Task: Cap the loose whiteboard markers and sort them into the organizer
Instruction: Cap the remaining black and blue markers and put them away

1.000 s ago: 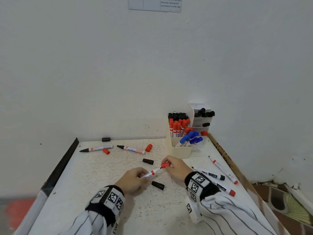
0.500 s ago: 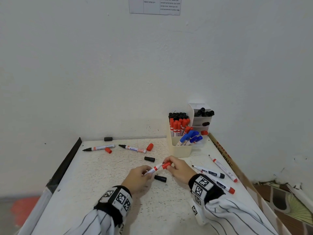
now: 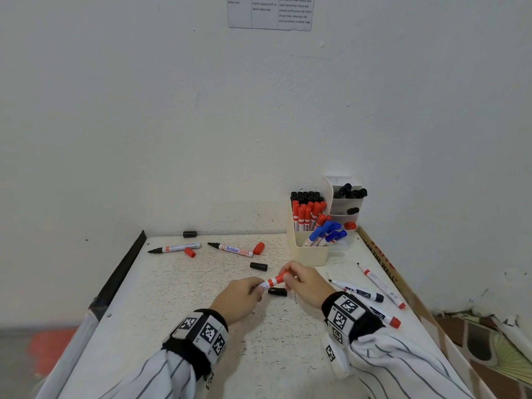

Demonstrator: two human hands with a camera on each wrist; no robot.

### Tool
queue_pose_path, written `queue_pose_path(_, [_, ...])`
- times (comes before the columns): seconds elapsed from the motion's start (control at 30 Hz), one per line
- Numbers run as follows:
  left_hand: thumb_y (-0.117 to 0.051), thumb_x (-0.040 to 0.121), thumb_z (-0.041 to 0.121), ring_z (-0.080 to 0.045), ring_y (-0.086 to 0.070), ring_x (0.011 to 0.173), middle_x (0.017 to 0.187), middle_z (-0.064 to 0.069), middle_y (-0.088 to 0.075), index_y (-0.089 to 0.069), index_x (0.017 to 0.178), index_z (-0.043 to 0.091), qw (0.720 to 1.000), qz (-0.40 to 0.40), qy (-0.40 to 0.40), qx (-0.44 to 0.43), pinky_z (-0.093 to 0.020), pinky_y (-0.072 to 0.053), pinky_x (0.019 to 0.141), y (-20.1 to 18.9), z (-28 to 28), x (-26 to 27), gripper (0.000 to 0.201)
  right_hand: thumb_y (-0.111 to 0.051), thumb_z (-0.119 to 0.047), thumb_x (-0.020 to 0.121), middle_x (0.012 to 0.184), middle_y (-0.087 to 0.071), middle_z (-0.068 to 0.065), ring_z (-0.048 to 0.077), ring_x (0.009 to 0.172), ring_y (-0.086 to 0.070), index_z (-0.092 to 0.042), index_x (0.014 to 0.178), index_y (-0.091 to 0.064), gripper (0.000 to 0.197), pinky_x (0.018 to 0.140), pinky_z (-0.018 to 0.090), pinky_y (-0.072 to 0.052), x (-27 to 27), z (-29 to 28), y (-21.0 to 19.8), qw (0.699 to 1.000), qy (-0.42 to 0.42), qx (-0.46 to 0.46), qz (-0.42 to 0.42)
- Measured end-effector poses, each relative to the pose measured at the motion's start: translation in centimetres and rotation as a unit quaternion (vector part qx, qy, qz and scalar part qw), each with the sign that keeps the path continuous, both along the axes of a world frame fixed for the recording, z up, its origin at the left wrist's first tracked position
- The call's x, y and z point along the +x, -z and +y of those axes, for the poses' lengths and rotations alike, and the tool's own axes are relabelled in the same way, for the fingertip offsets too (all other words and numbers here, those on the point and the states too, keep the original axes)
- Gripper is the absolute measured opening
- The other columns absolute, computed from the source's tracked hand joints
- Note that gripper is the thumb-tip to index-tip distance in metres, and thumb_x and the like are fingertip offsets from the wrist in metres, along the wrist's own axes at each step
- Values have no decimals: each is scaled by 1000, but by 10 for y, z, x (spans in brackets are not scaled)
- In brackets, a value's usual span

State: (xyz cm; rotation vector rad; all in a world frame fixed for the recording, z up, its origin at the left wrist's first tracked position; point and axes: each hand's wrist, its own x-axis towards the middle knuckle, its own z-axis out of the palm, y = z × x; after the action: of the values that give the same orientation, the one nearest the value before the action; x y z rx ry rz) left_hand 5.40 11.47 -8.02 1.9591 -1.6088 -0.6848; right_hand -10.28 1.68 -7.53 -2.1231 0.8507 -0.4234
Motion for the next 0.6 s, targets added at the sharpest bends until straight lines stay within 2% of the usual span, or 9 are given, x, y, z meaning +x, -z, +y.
queue_pose_path(0.1, [-41, 97, 40, -9, -48, 63, 73, 8, -55, -57, 97, 24, 1000, -12, 12, -17, -28, -41, 64, -3, 5, -6, 22, -39, -34, 98, 57, -38, -4, 9, 55, -36, -21, 60, -43, 40, 58, 24, -30, 3, 5, -9, 999, 34, 0, 4])
queue_pose_path(0.17, [-38, 97, 43, -10, -47, 61, 68, 9, -51, -52, 91, 26, 998, -57, 15, -33, -27, -38, 61, -5, 8, -11, 23, -39, -33, 98, 55, -31, -4, 10, 53, -31, -20, 55, -37, 45, 54, 24, -26, 6, 10, -14, 998, 53, 4, -15])
queue_pose_path(0.23, [-35, 98, 40, -9, -45, 59, 66, 9, -49, -51, 85, 25, 998, -46, 15, -36, -27, -36, 59, -8, 9, -16, 26, -38, -30, 99, 56, -30, -4, 10, 54, -30, -20, 55, -36, 44, 55, 25, -25, 9, 14, -17, 998, 48, 8, -29])
queue_pose_path(0.3, [-33, 99, 39, -7, -41, 55, 65, 7, -47, -48, 75, 24, 999, 20, 20, -17, -23, -35, 55, -14, 10, -18, 32, -38, -27, 99, 57, -30, -4, 10, 55, -30, -20, 56, -35, 43, 56, 26, -25, 9, 17, -20, 999, 30, 8, -37])
queue_pose_path(0.37, [-31, 99, 41, -7, -34, 45, 61, 6, -42, -43, 70, 21, 993, 111, 24, 21, -19, -30, 42, -20, 13, -21, 37, -37, -23, 99, 58, -31, -5, 9, 55, -29, -20, 57, -35, 42, 56, 25, -25, 8, 18, -21, 999, 10, 1, -42])
queue_pose_path(0.43, [-30, 99, 45, -7, -23, 37, 54, 7, -35, -39, 69, 19, 971, 230, 21, 67, -17, -19, 35, -24, 15, -22, 40, -37, -20, 99, 58, -32, -6, 7, 55, -31, -20, 59, -36, 40, 54, 20, -26, 6, 19, -23, 999, -7, -7, -53])
queue_pose_path(0.5, [-29, 98, 48, -6, -18, 36, 51, 9, -29, -37, 67, 20, 940, 325, 24, 103, -14, -13, 35, -25, 16, -22, 42, -37, -18, 99, 59, -34, -7, 5, 55, -32, -21, 61, -38, 38, 55, 17, -28, 4, 20, -23, 998, -19, -21, -62])
queue_pose_path(0.57, [-29, 97, 50, -5, -17, 36, 51, 9, -26, -36, 65, 21, 925, 358, 37, 122, -12, -12, 35, -26, 13, -21, 44, -36, -19, 100, 59, -35, -8, 5, 57, -34, -22, 63, -38, 37, 57, 19, -29, 2, 19, -23, 997, -29, -36, -60])
queue_pose_path(0.6, [-29, 97, 50, -5, -17, 35, 51, 9, -26, -36, 65, 21, 928, 350, 45, 121, -12, -12, 34, -27, 11, -22, 44, -36, -19, 100, 60, -35, -8, 5, 57, -34, -23, 64, -38, 36, 58, 19, -29, 0, 17, -23, 997, -32, -43, -57])
